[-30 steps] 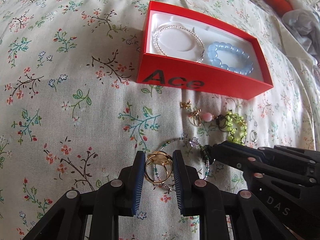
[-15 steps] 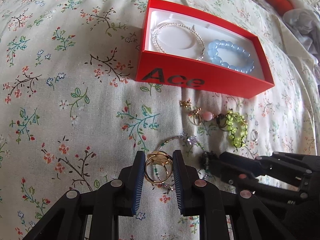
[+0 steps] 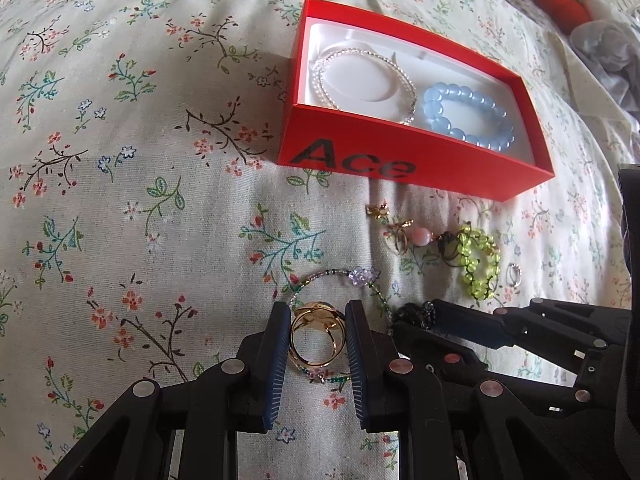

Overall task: Organize jewelry
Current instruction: 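Grasp the black claw hair clip with the right tool, then place gold rings in the box with left tool while right sets clip on blue bracelet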

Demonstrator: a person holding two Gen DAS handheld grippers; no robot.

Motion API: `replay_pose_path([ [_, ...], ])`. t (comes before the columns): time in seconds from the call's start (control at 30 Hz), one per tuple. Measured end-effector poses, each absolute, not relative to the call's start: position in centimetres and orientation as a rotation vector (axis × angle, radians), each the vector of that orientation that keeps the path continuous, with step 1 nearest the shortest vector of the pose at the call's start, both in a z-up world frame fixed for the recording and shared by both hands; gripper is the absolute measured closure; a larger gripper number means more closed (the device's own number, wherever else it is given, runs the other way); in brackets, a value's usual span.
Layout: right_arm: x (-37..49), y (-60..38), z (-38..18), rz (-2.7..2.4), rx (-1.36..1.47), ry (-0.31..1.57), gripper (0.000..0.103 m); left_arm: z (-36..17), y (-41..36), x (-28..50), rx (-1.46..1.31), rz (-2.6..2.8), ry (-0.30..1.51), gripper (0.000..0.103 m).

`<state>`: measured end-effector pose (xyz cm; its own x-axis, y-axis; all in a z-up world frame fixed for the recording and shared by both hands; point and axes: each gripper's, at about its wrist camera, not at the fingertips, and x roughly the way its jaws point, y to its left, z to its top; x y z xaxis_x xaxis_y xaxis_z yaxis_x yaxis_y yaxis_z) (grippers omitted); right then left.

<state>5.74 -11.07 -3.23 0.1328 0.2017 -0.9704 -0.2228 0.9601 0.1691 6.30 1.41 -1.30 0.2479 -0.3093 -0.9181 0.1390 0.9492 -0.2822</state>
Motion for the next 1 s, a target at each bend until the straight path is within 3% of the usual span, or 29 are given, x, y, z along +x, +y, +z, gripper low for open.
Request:
replay_pose_path([
  [0.43,5.7,-13.0,-1.8,0.32,0.033,1.348,0.077,-0.5,2.0,6.2,-0.172,-0.3,1.255,0.081],
  [1.0,7.6,-20.4,4.3,0.255,0.279,1.096,0.077,3.8,1.5,8.5,-0.286,-0.409,0.998,0.081],
])
